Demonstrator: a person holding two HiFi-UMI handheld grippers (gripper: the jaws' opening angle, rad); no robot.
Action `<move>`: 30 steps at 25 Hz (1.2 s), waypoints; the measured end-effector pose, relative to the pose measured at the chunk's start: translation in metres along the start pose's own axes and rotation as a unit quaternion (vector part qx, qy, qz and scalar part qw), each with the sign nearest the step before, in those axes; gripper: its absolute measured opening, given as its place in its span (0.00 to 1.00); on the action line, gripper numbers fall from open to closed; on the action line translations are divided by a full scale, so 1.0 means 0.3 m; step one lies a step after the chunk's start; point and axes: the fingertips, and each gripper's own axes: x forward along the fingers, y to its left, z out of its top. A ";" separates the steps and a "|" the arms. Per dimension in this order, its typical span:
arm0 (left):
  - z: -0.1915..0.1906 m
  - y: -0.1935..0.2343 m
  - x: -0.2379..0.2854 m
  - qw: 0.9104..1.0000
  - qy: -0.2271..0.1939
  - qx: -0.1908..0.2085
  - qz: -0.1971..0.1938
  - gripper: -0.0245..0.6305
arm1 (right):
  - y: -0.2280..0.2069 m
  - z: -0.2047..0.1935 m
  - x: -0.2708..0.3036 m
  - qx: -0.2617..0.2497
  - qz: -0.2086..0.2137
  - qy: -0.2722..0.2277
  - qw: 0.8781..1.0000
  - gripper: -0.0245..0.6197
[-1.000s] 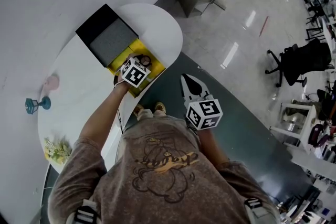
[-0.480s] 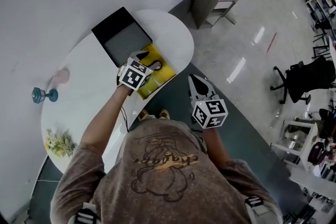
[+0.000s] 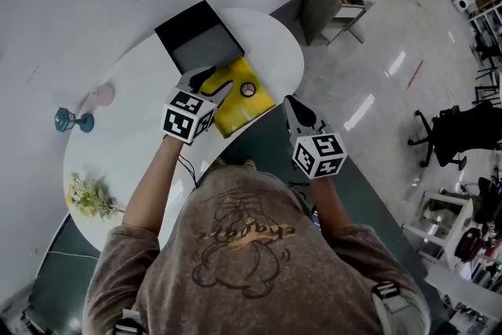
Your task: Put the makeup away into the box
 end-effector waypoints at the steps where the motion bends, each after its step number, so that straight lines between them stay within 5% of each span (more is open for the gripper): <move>1: 0.004 0.005 -0.027 1.000 -0.007 -0.003 0.006 0.40 | 0.005 0.006 0.004 -0.003 0.003 -0.001 1.000 0.04; 7: 0.005 0.064 -0.201 0.996 -0.060 -0.038 0.058 0.40 | 0.067 0.025 0.034 -0.017 0.030 -0.001 0.999 0.04; 19: -0.082 0.145 -0.433 0.968 -0.173 -0.111 0.144 0.40 | 0.171 0.044 0.096 -0.031 0.068 -0.008 0.997 0.04; 30: -0.194 0.155 -0.427 0.964 -0.170 -0.124 0.163 0.39 | 0.211 0.033 0.123 -0.044 0.077 -0.017 0.996 0.04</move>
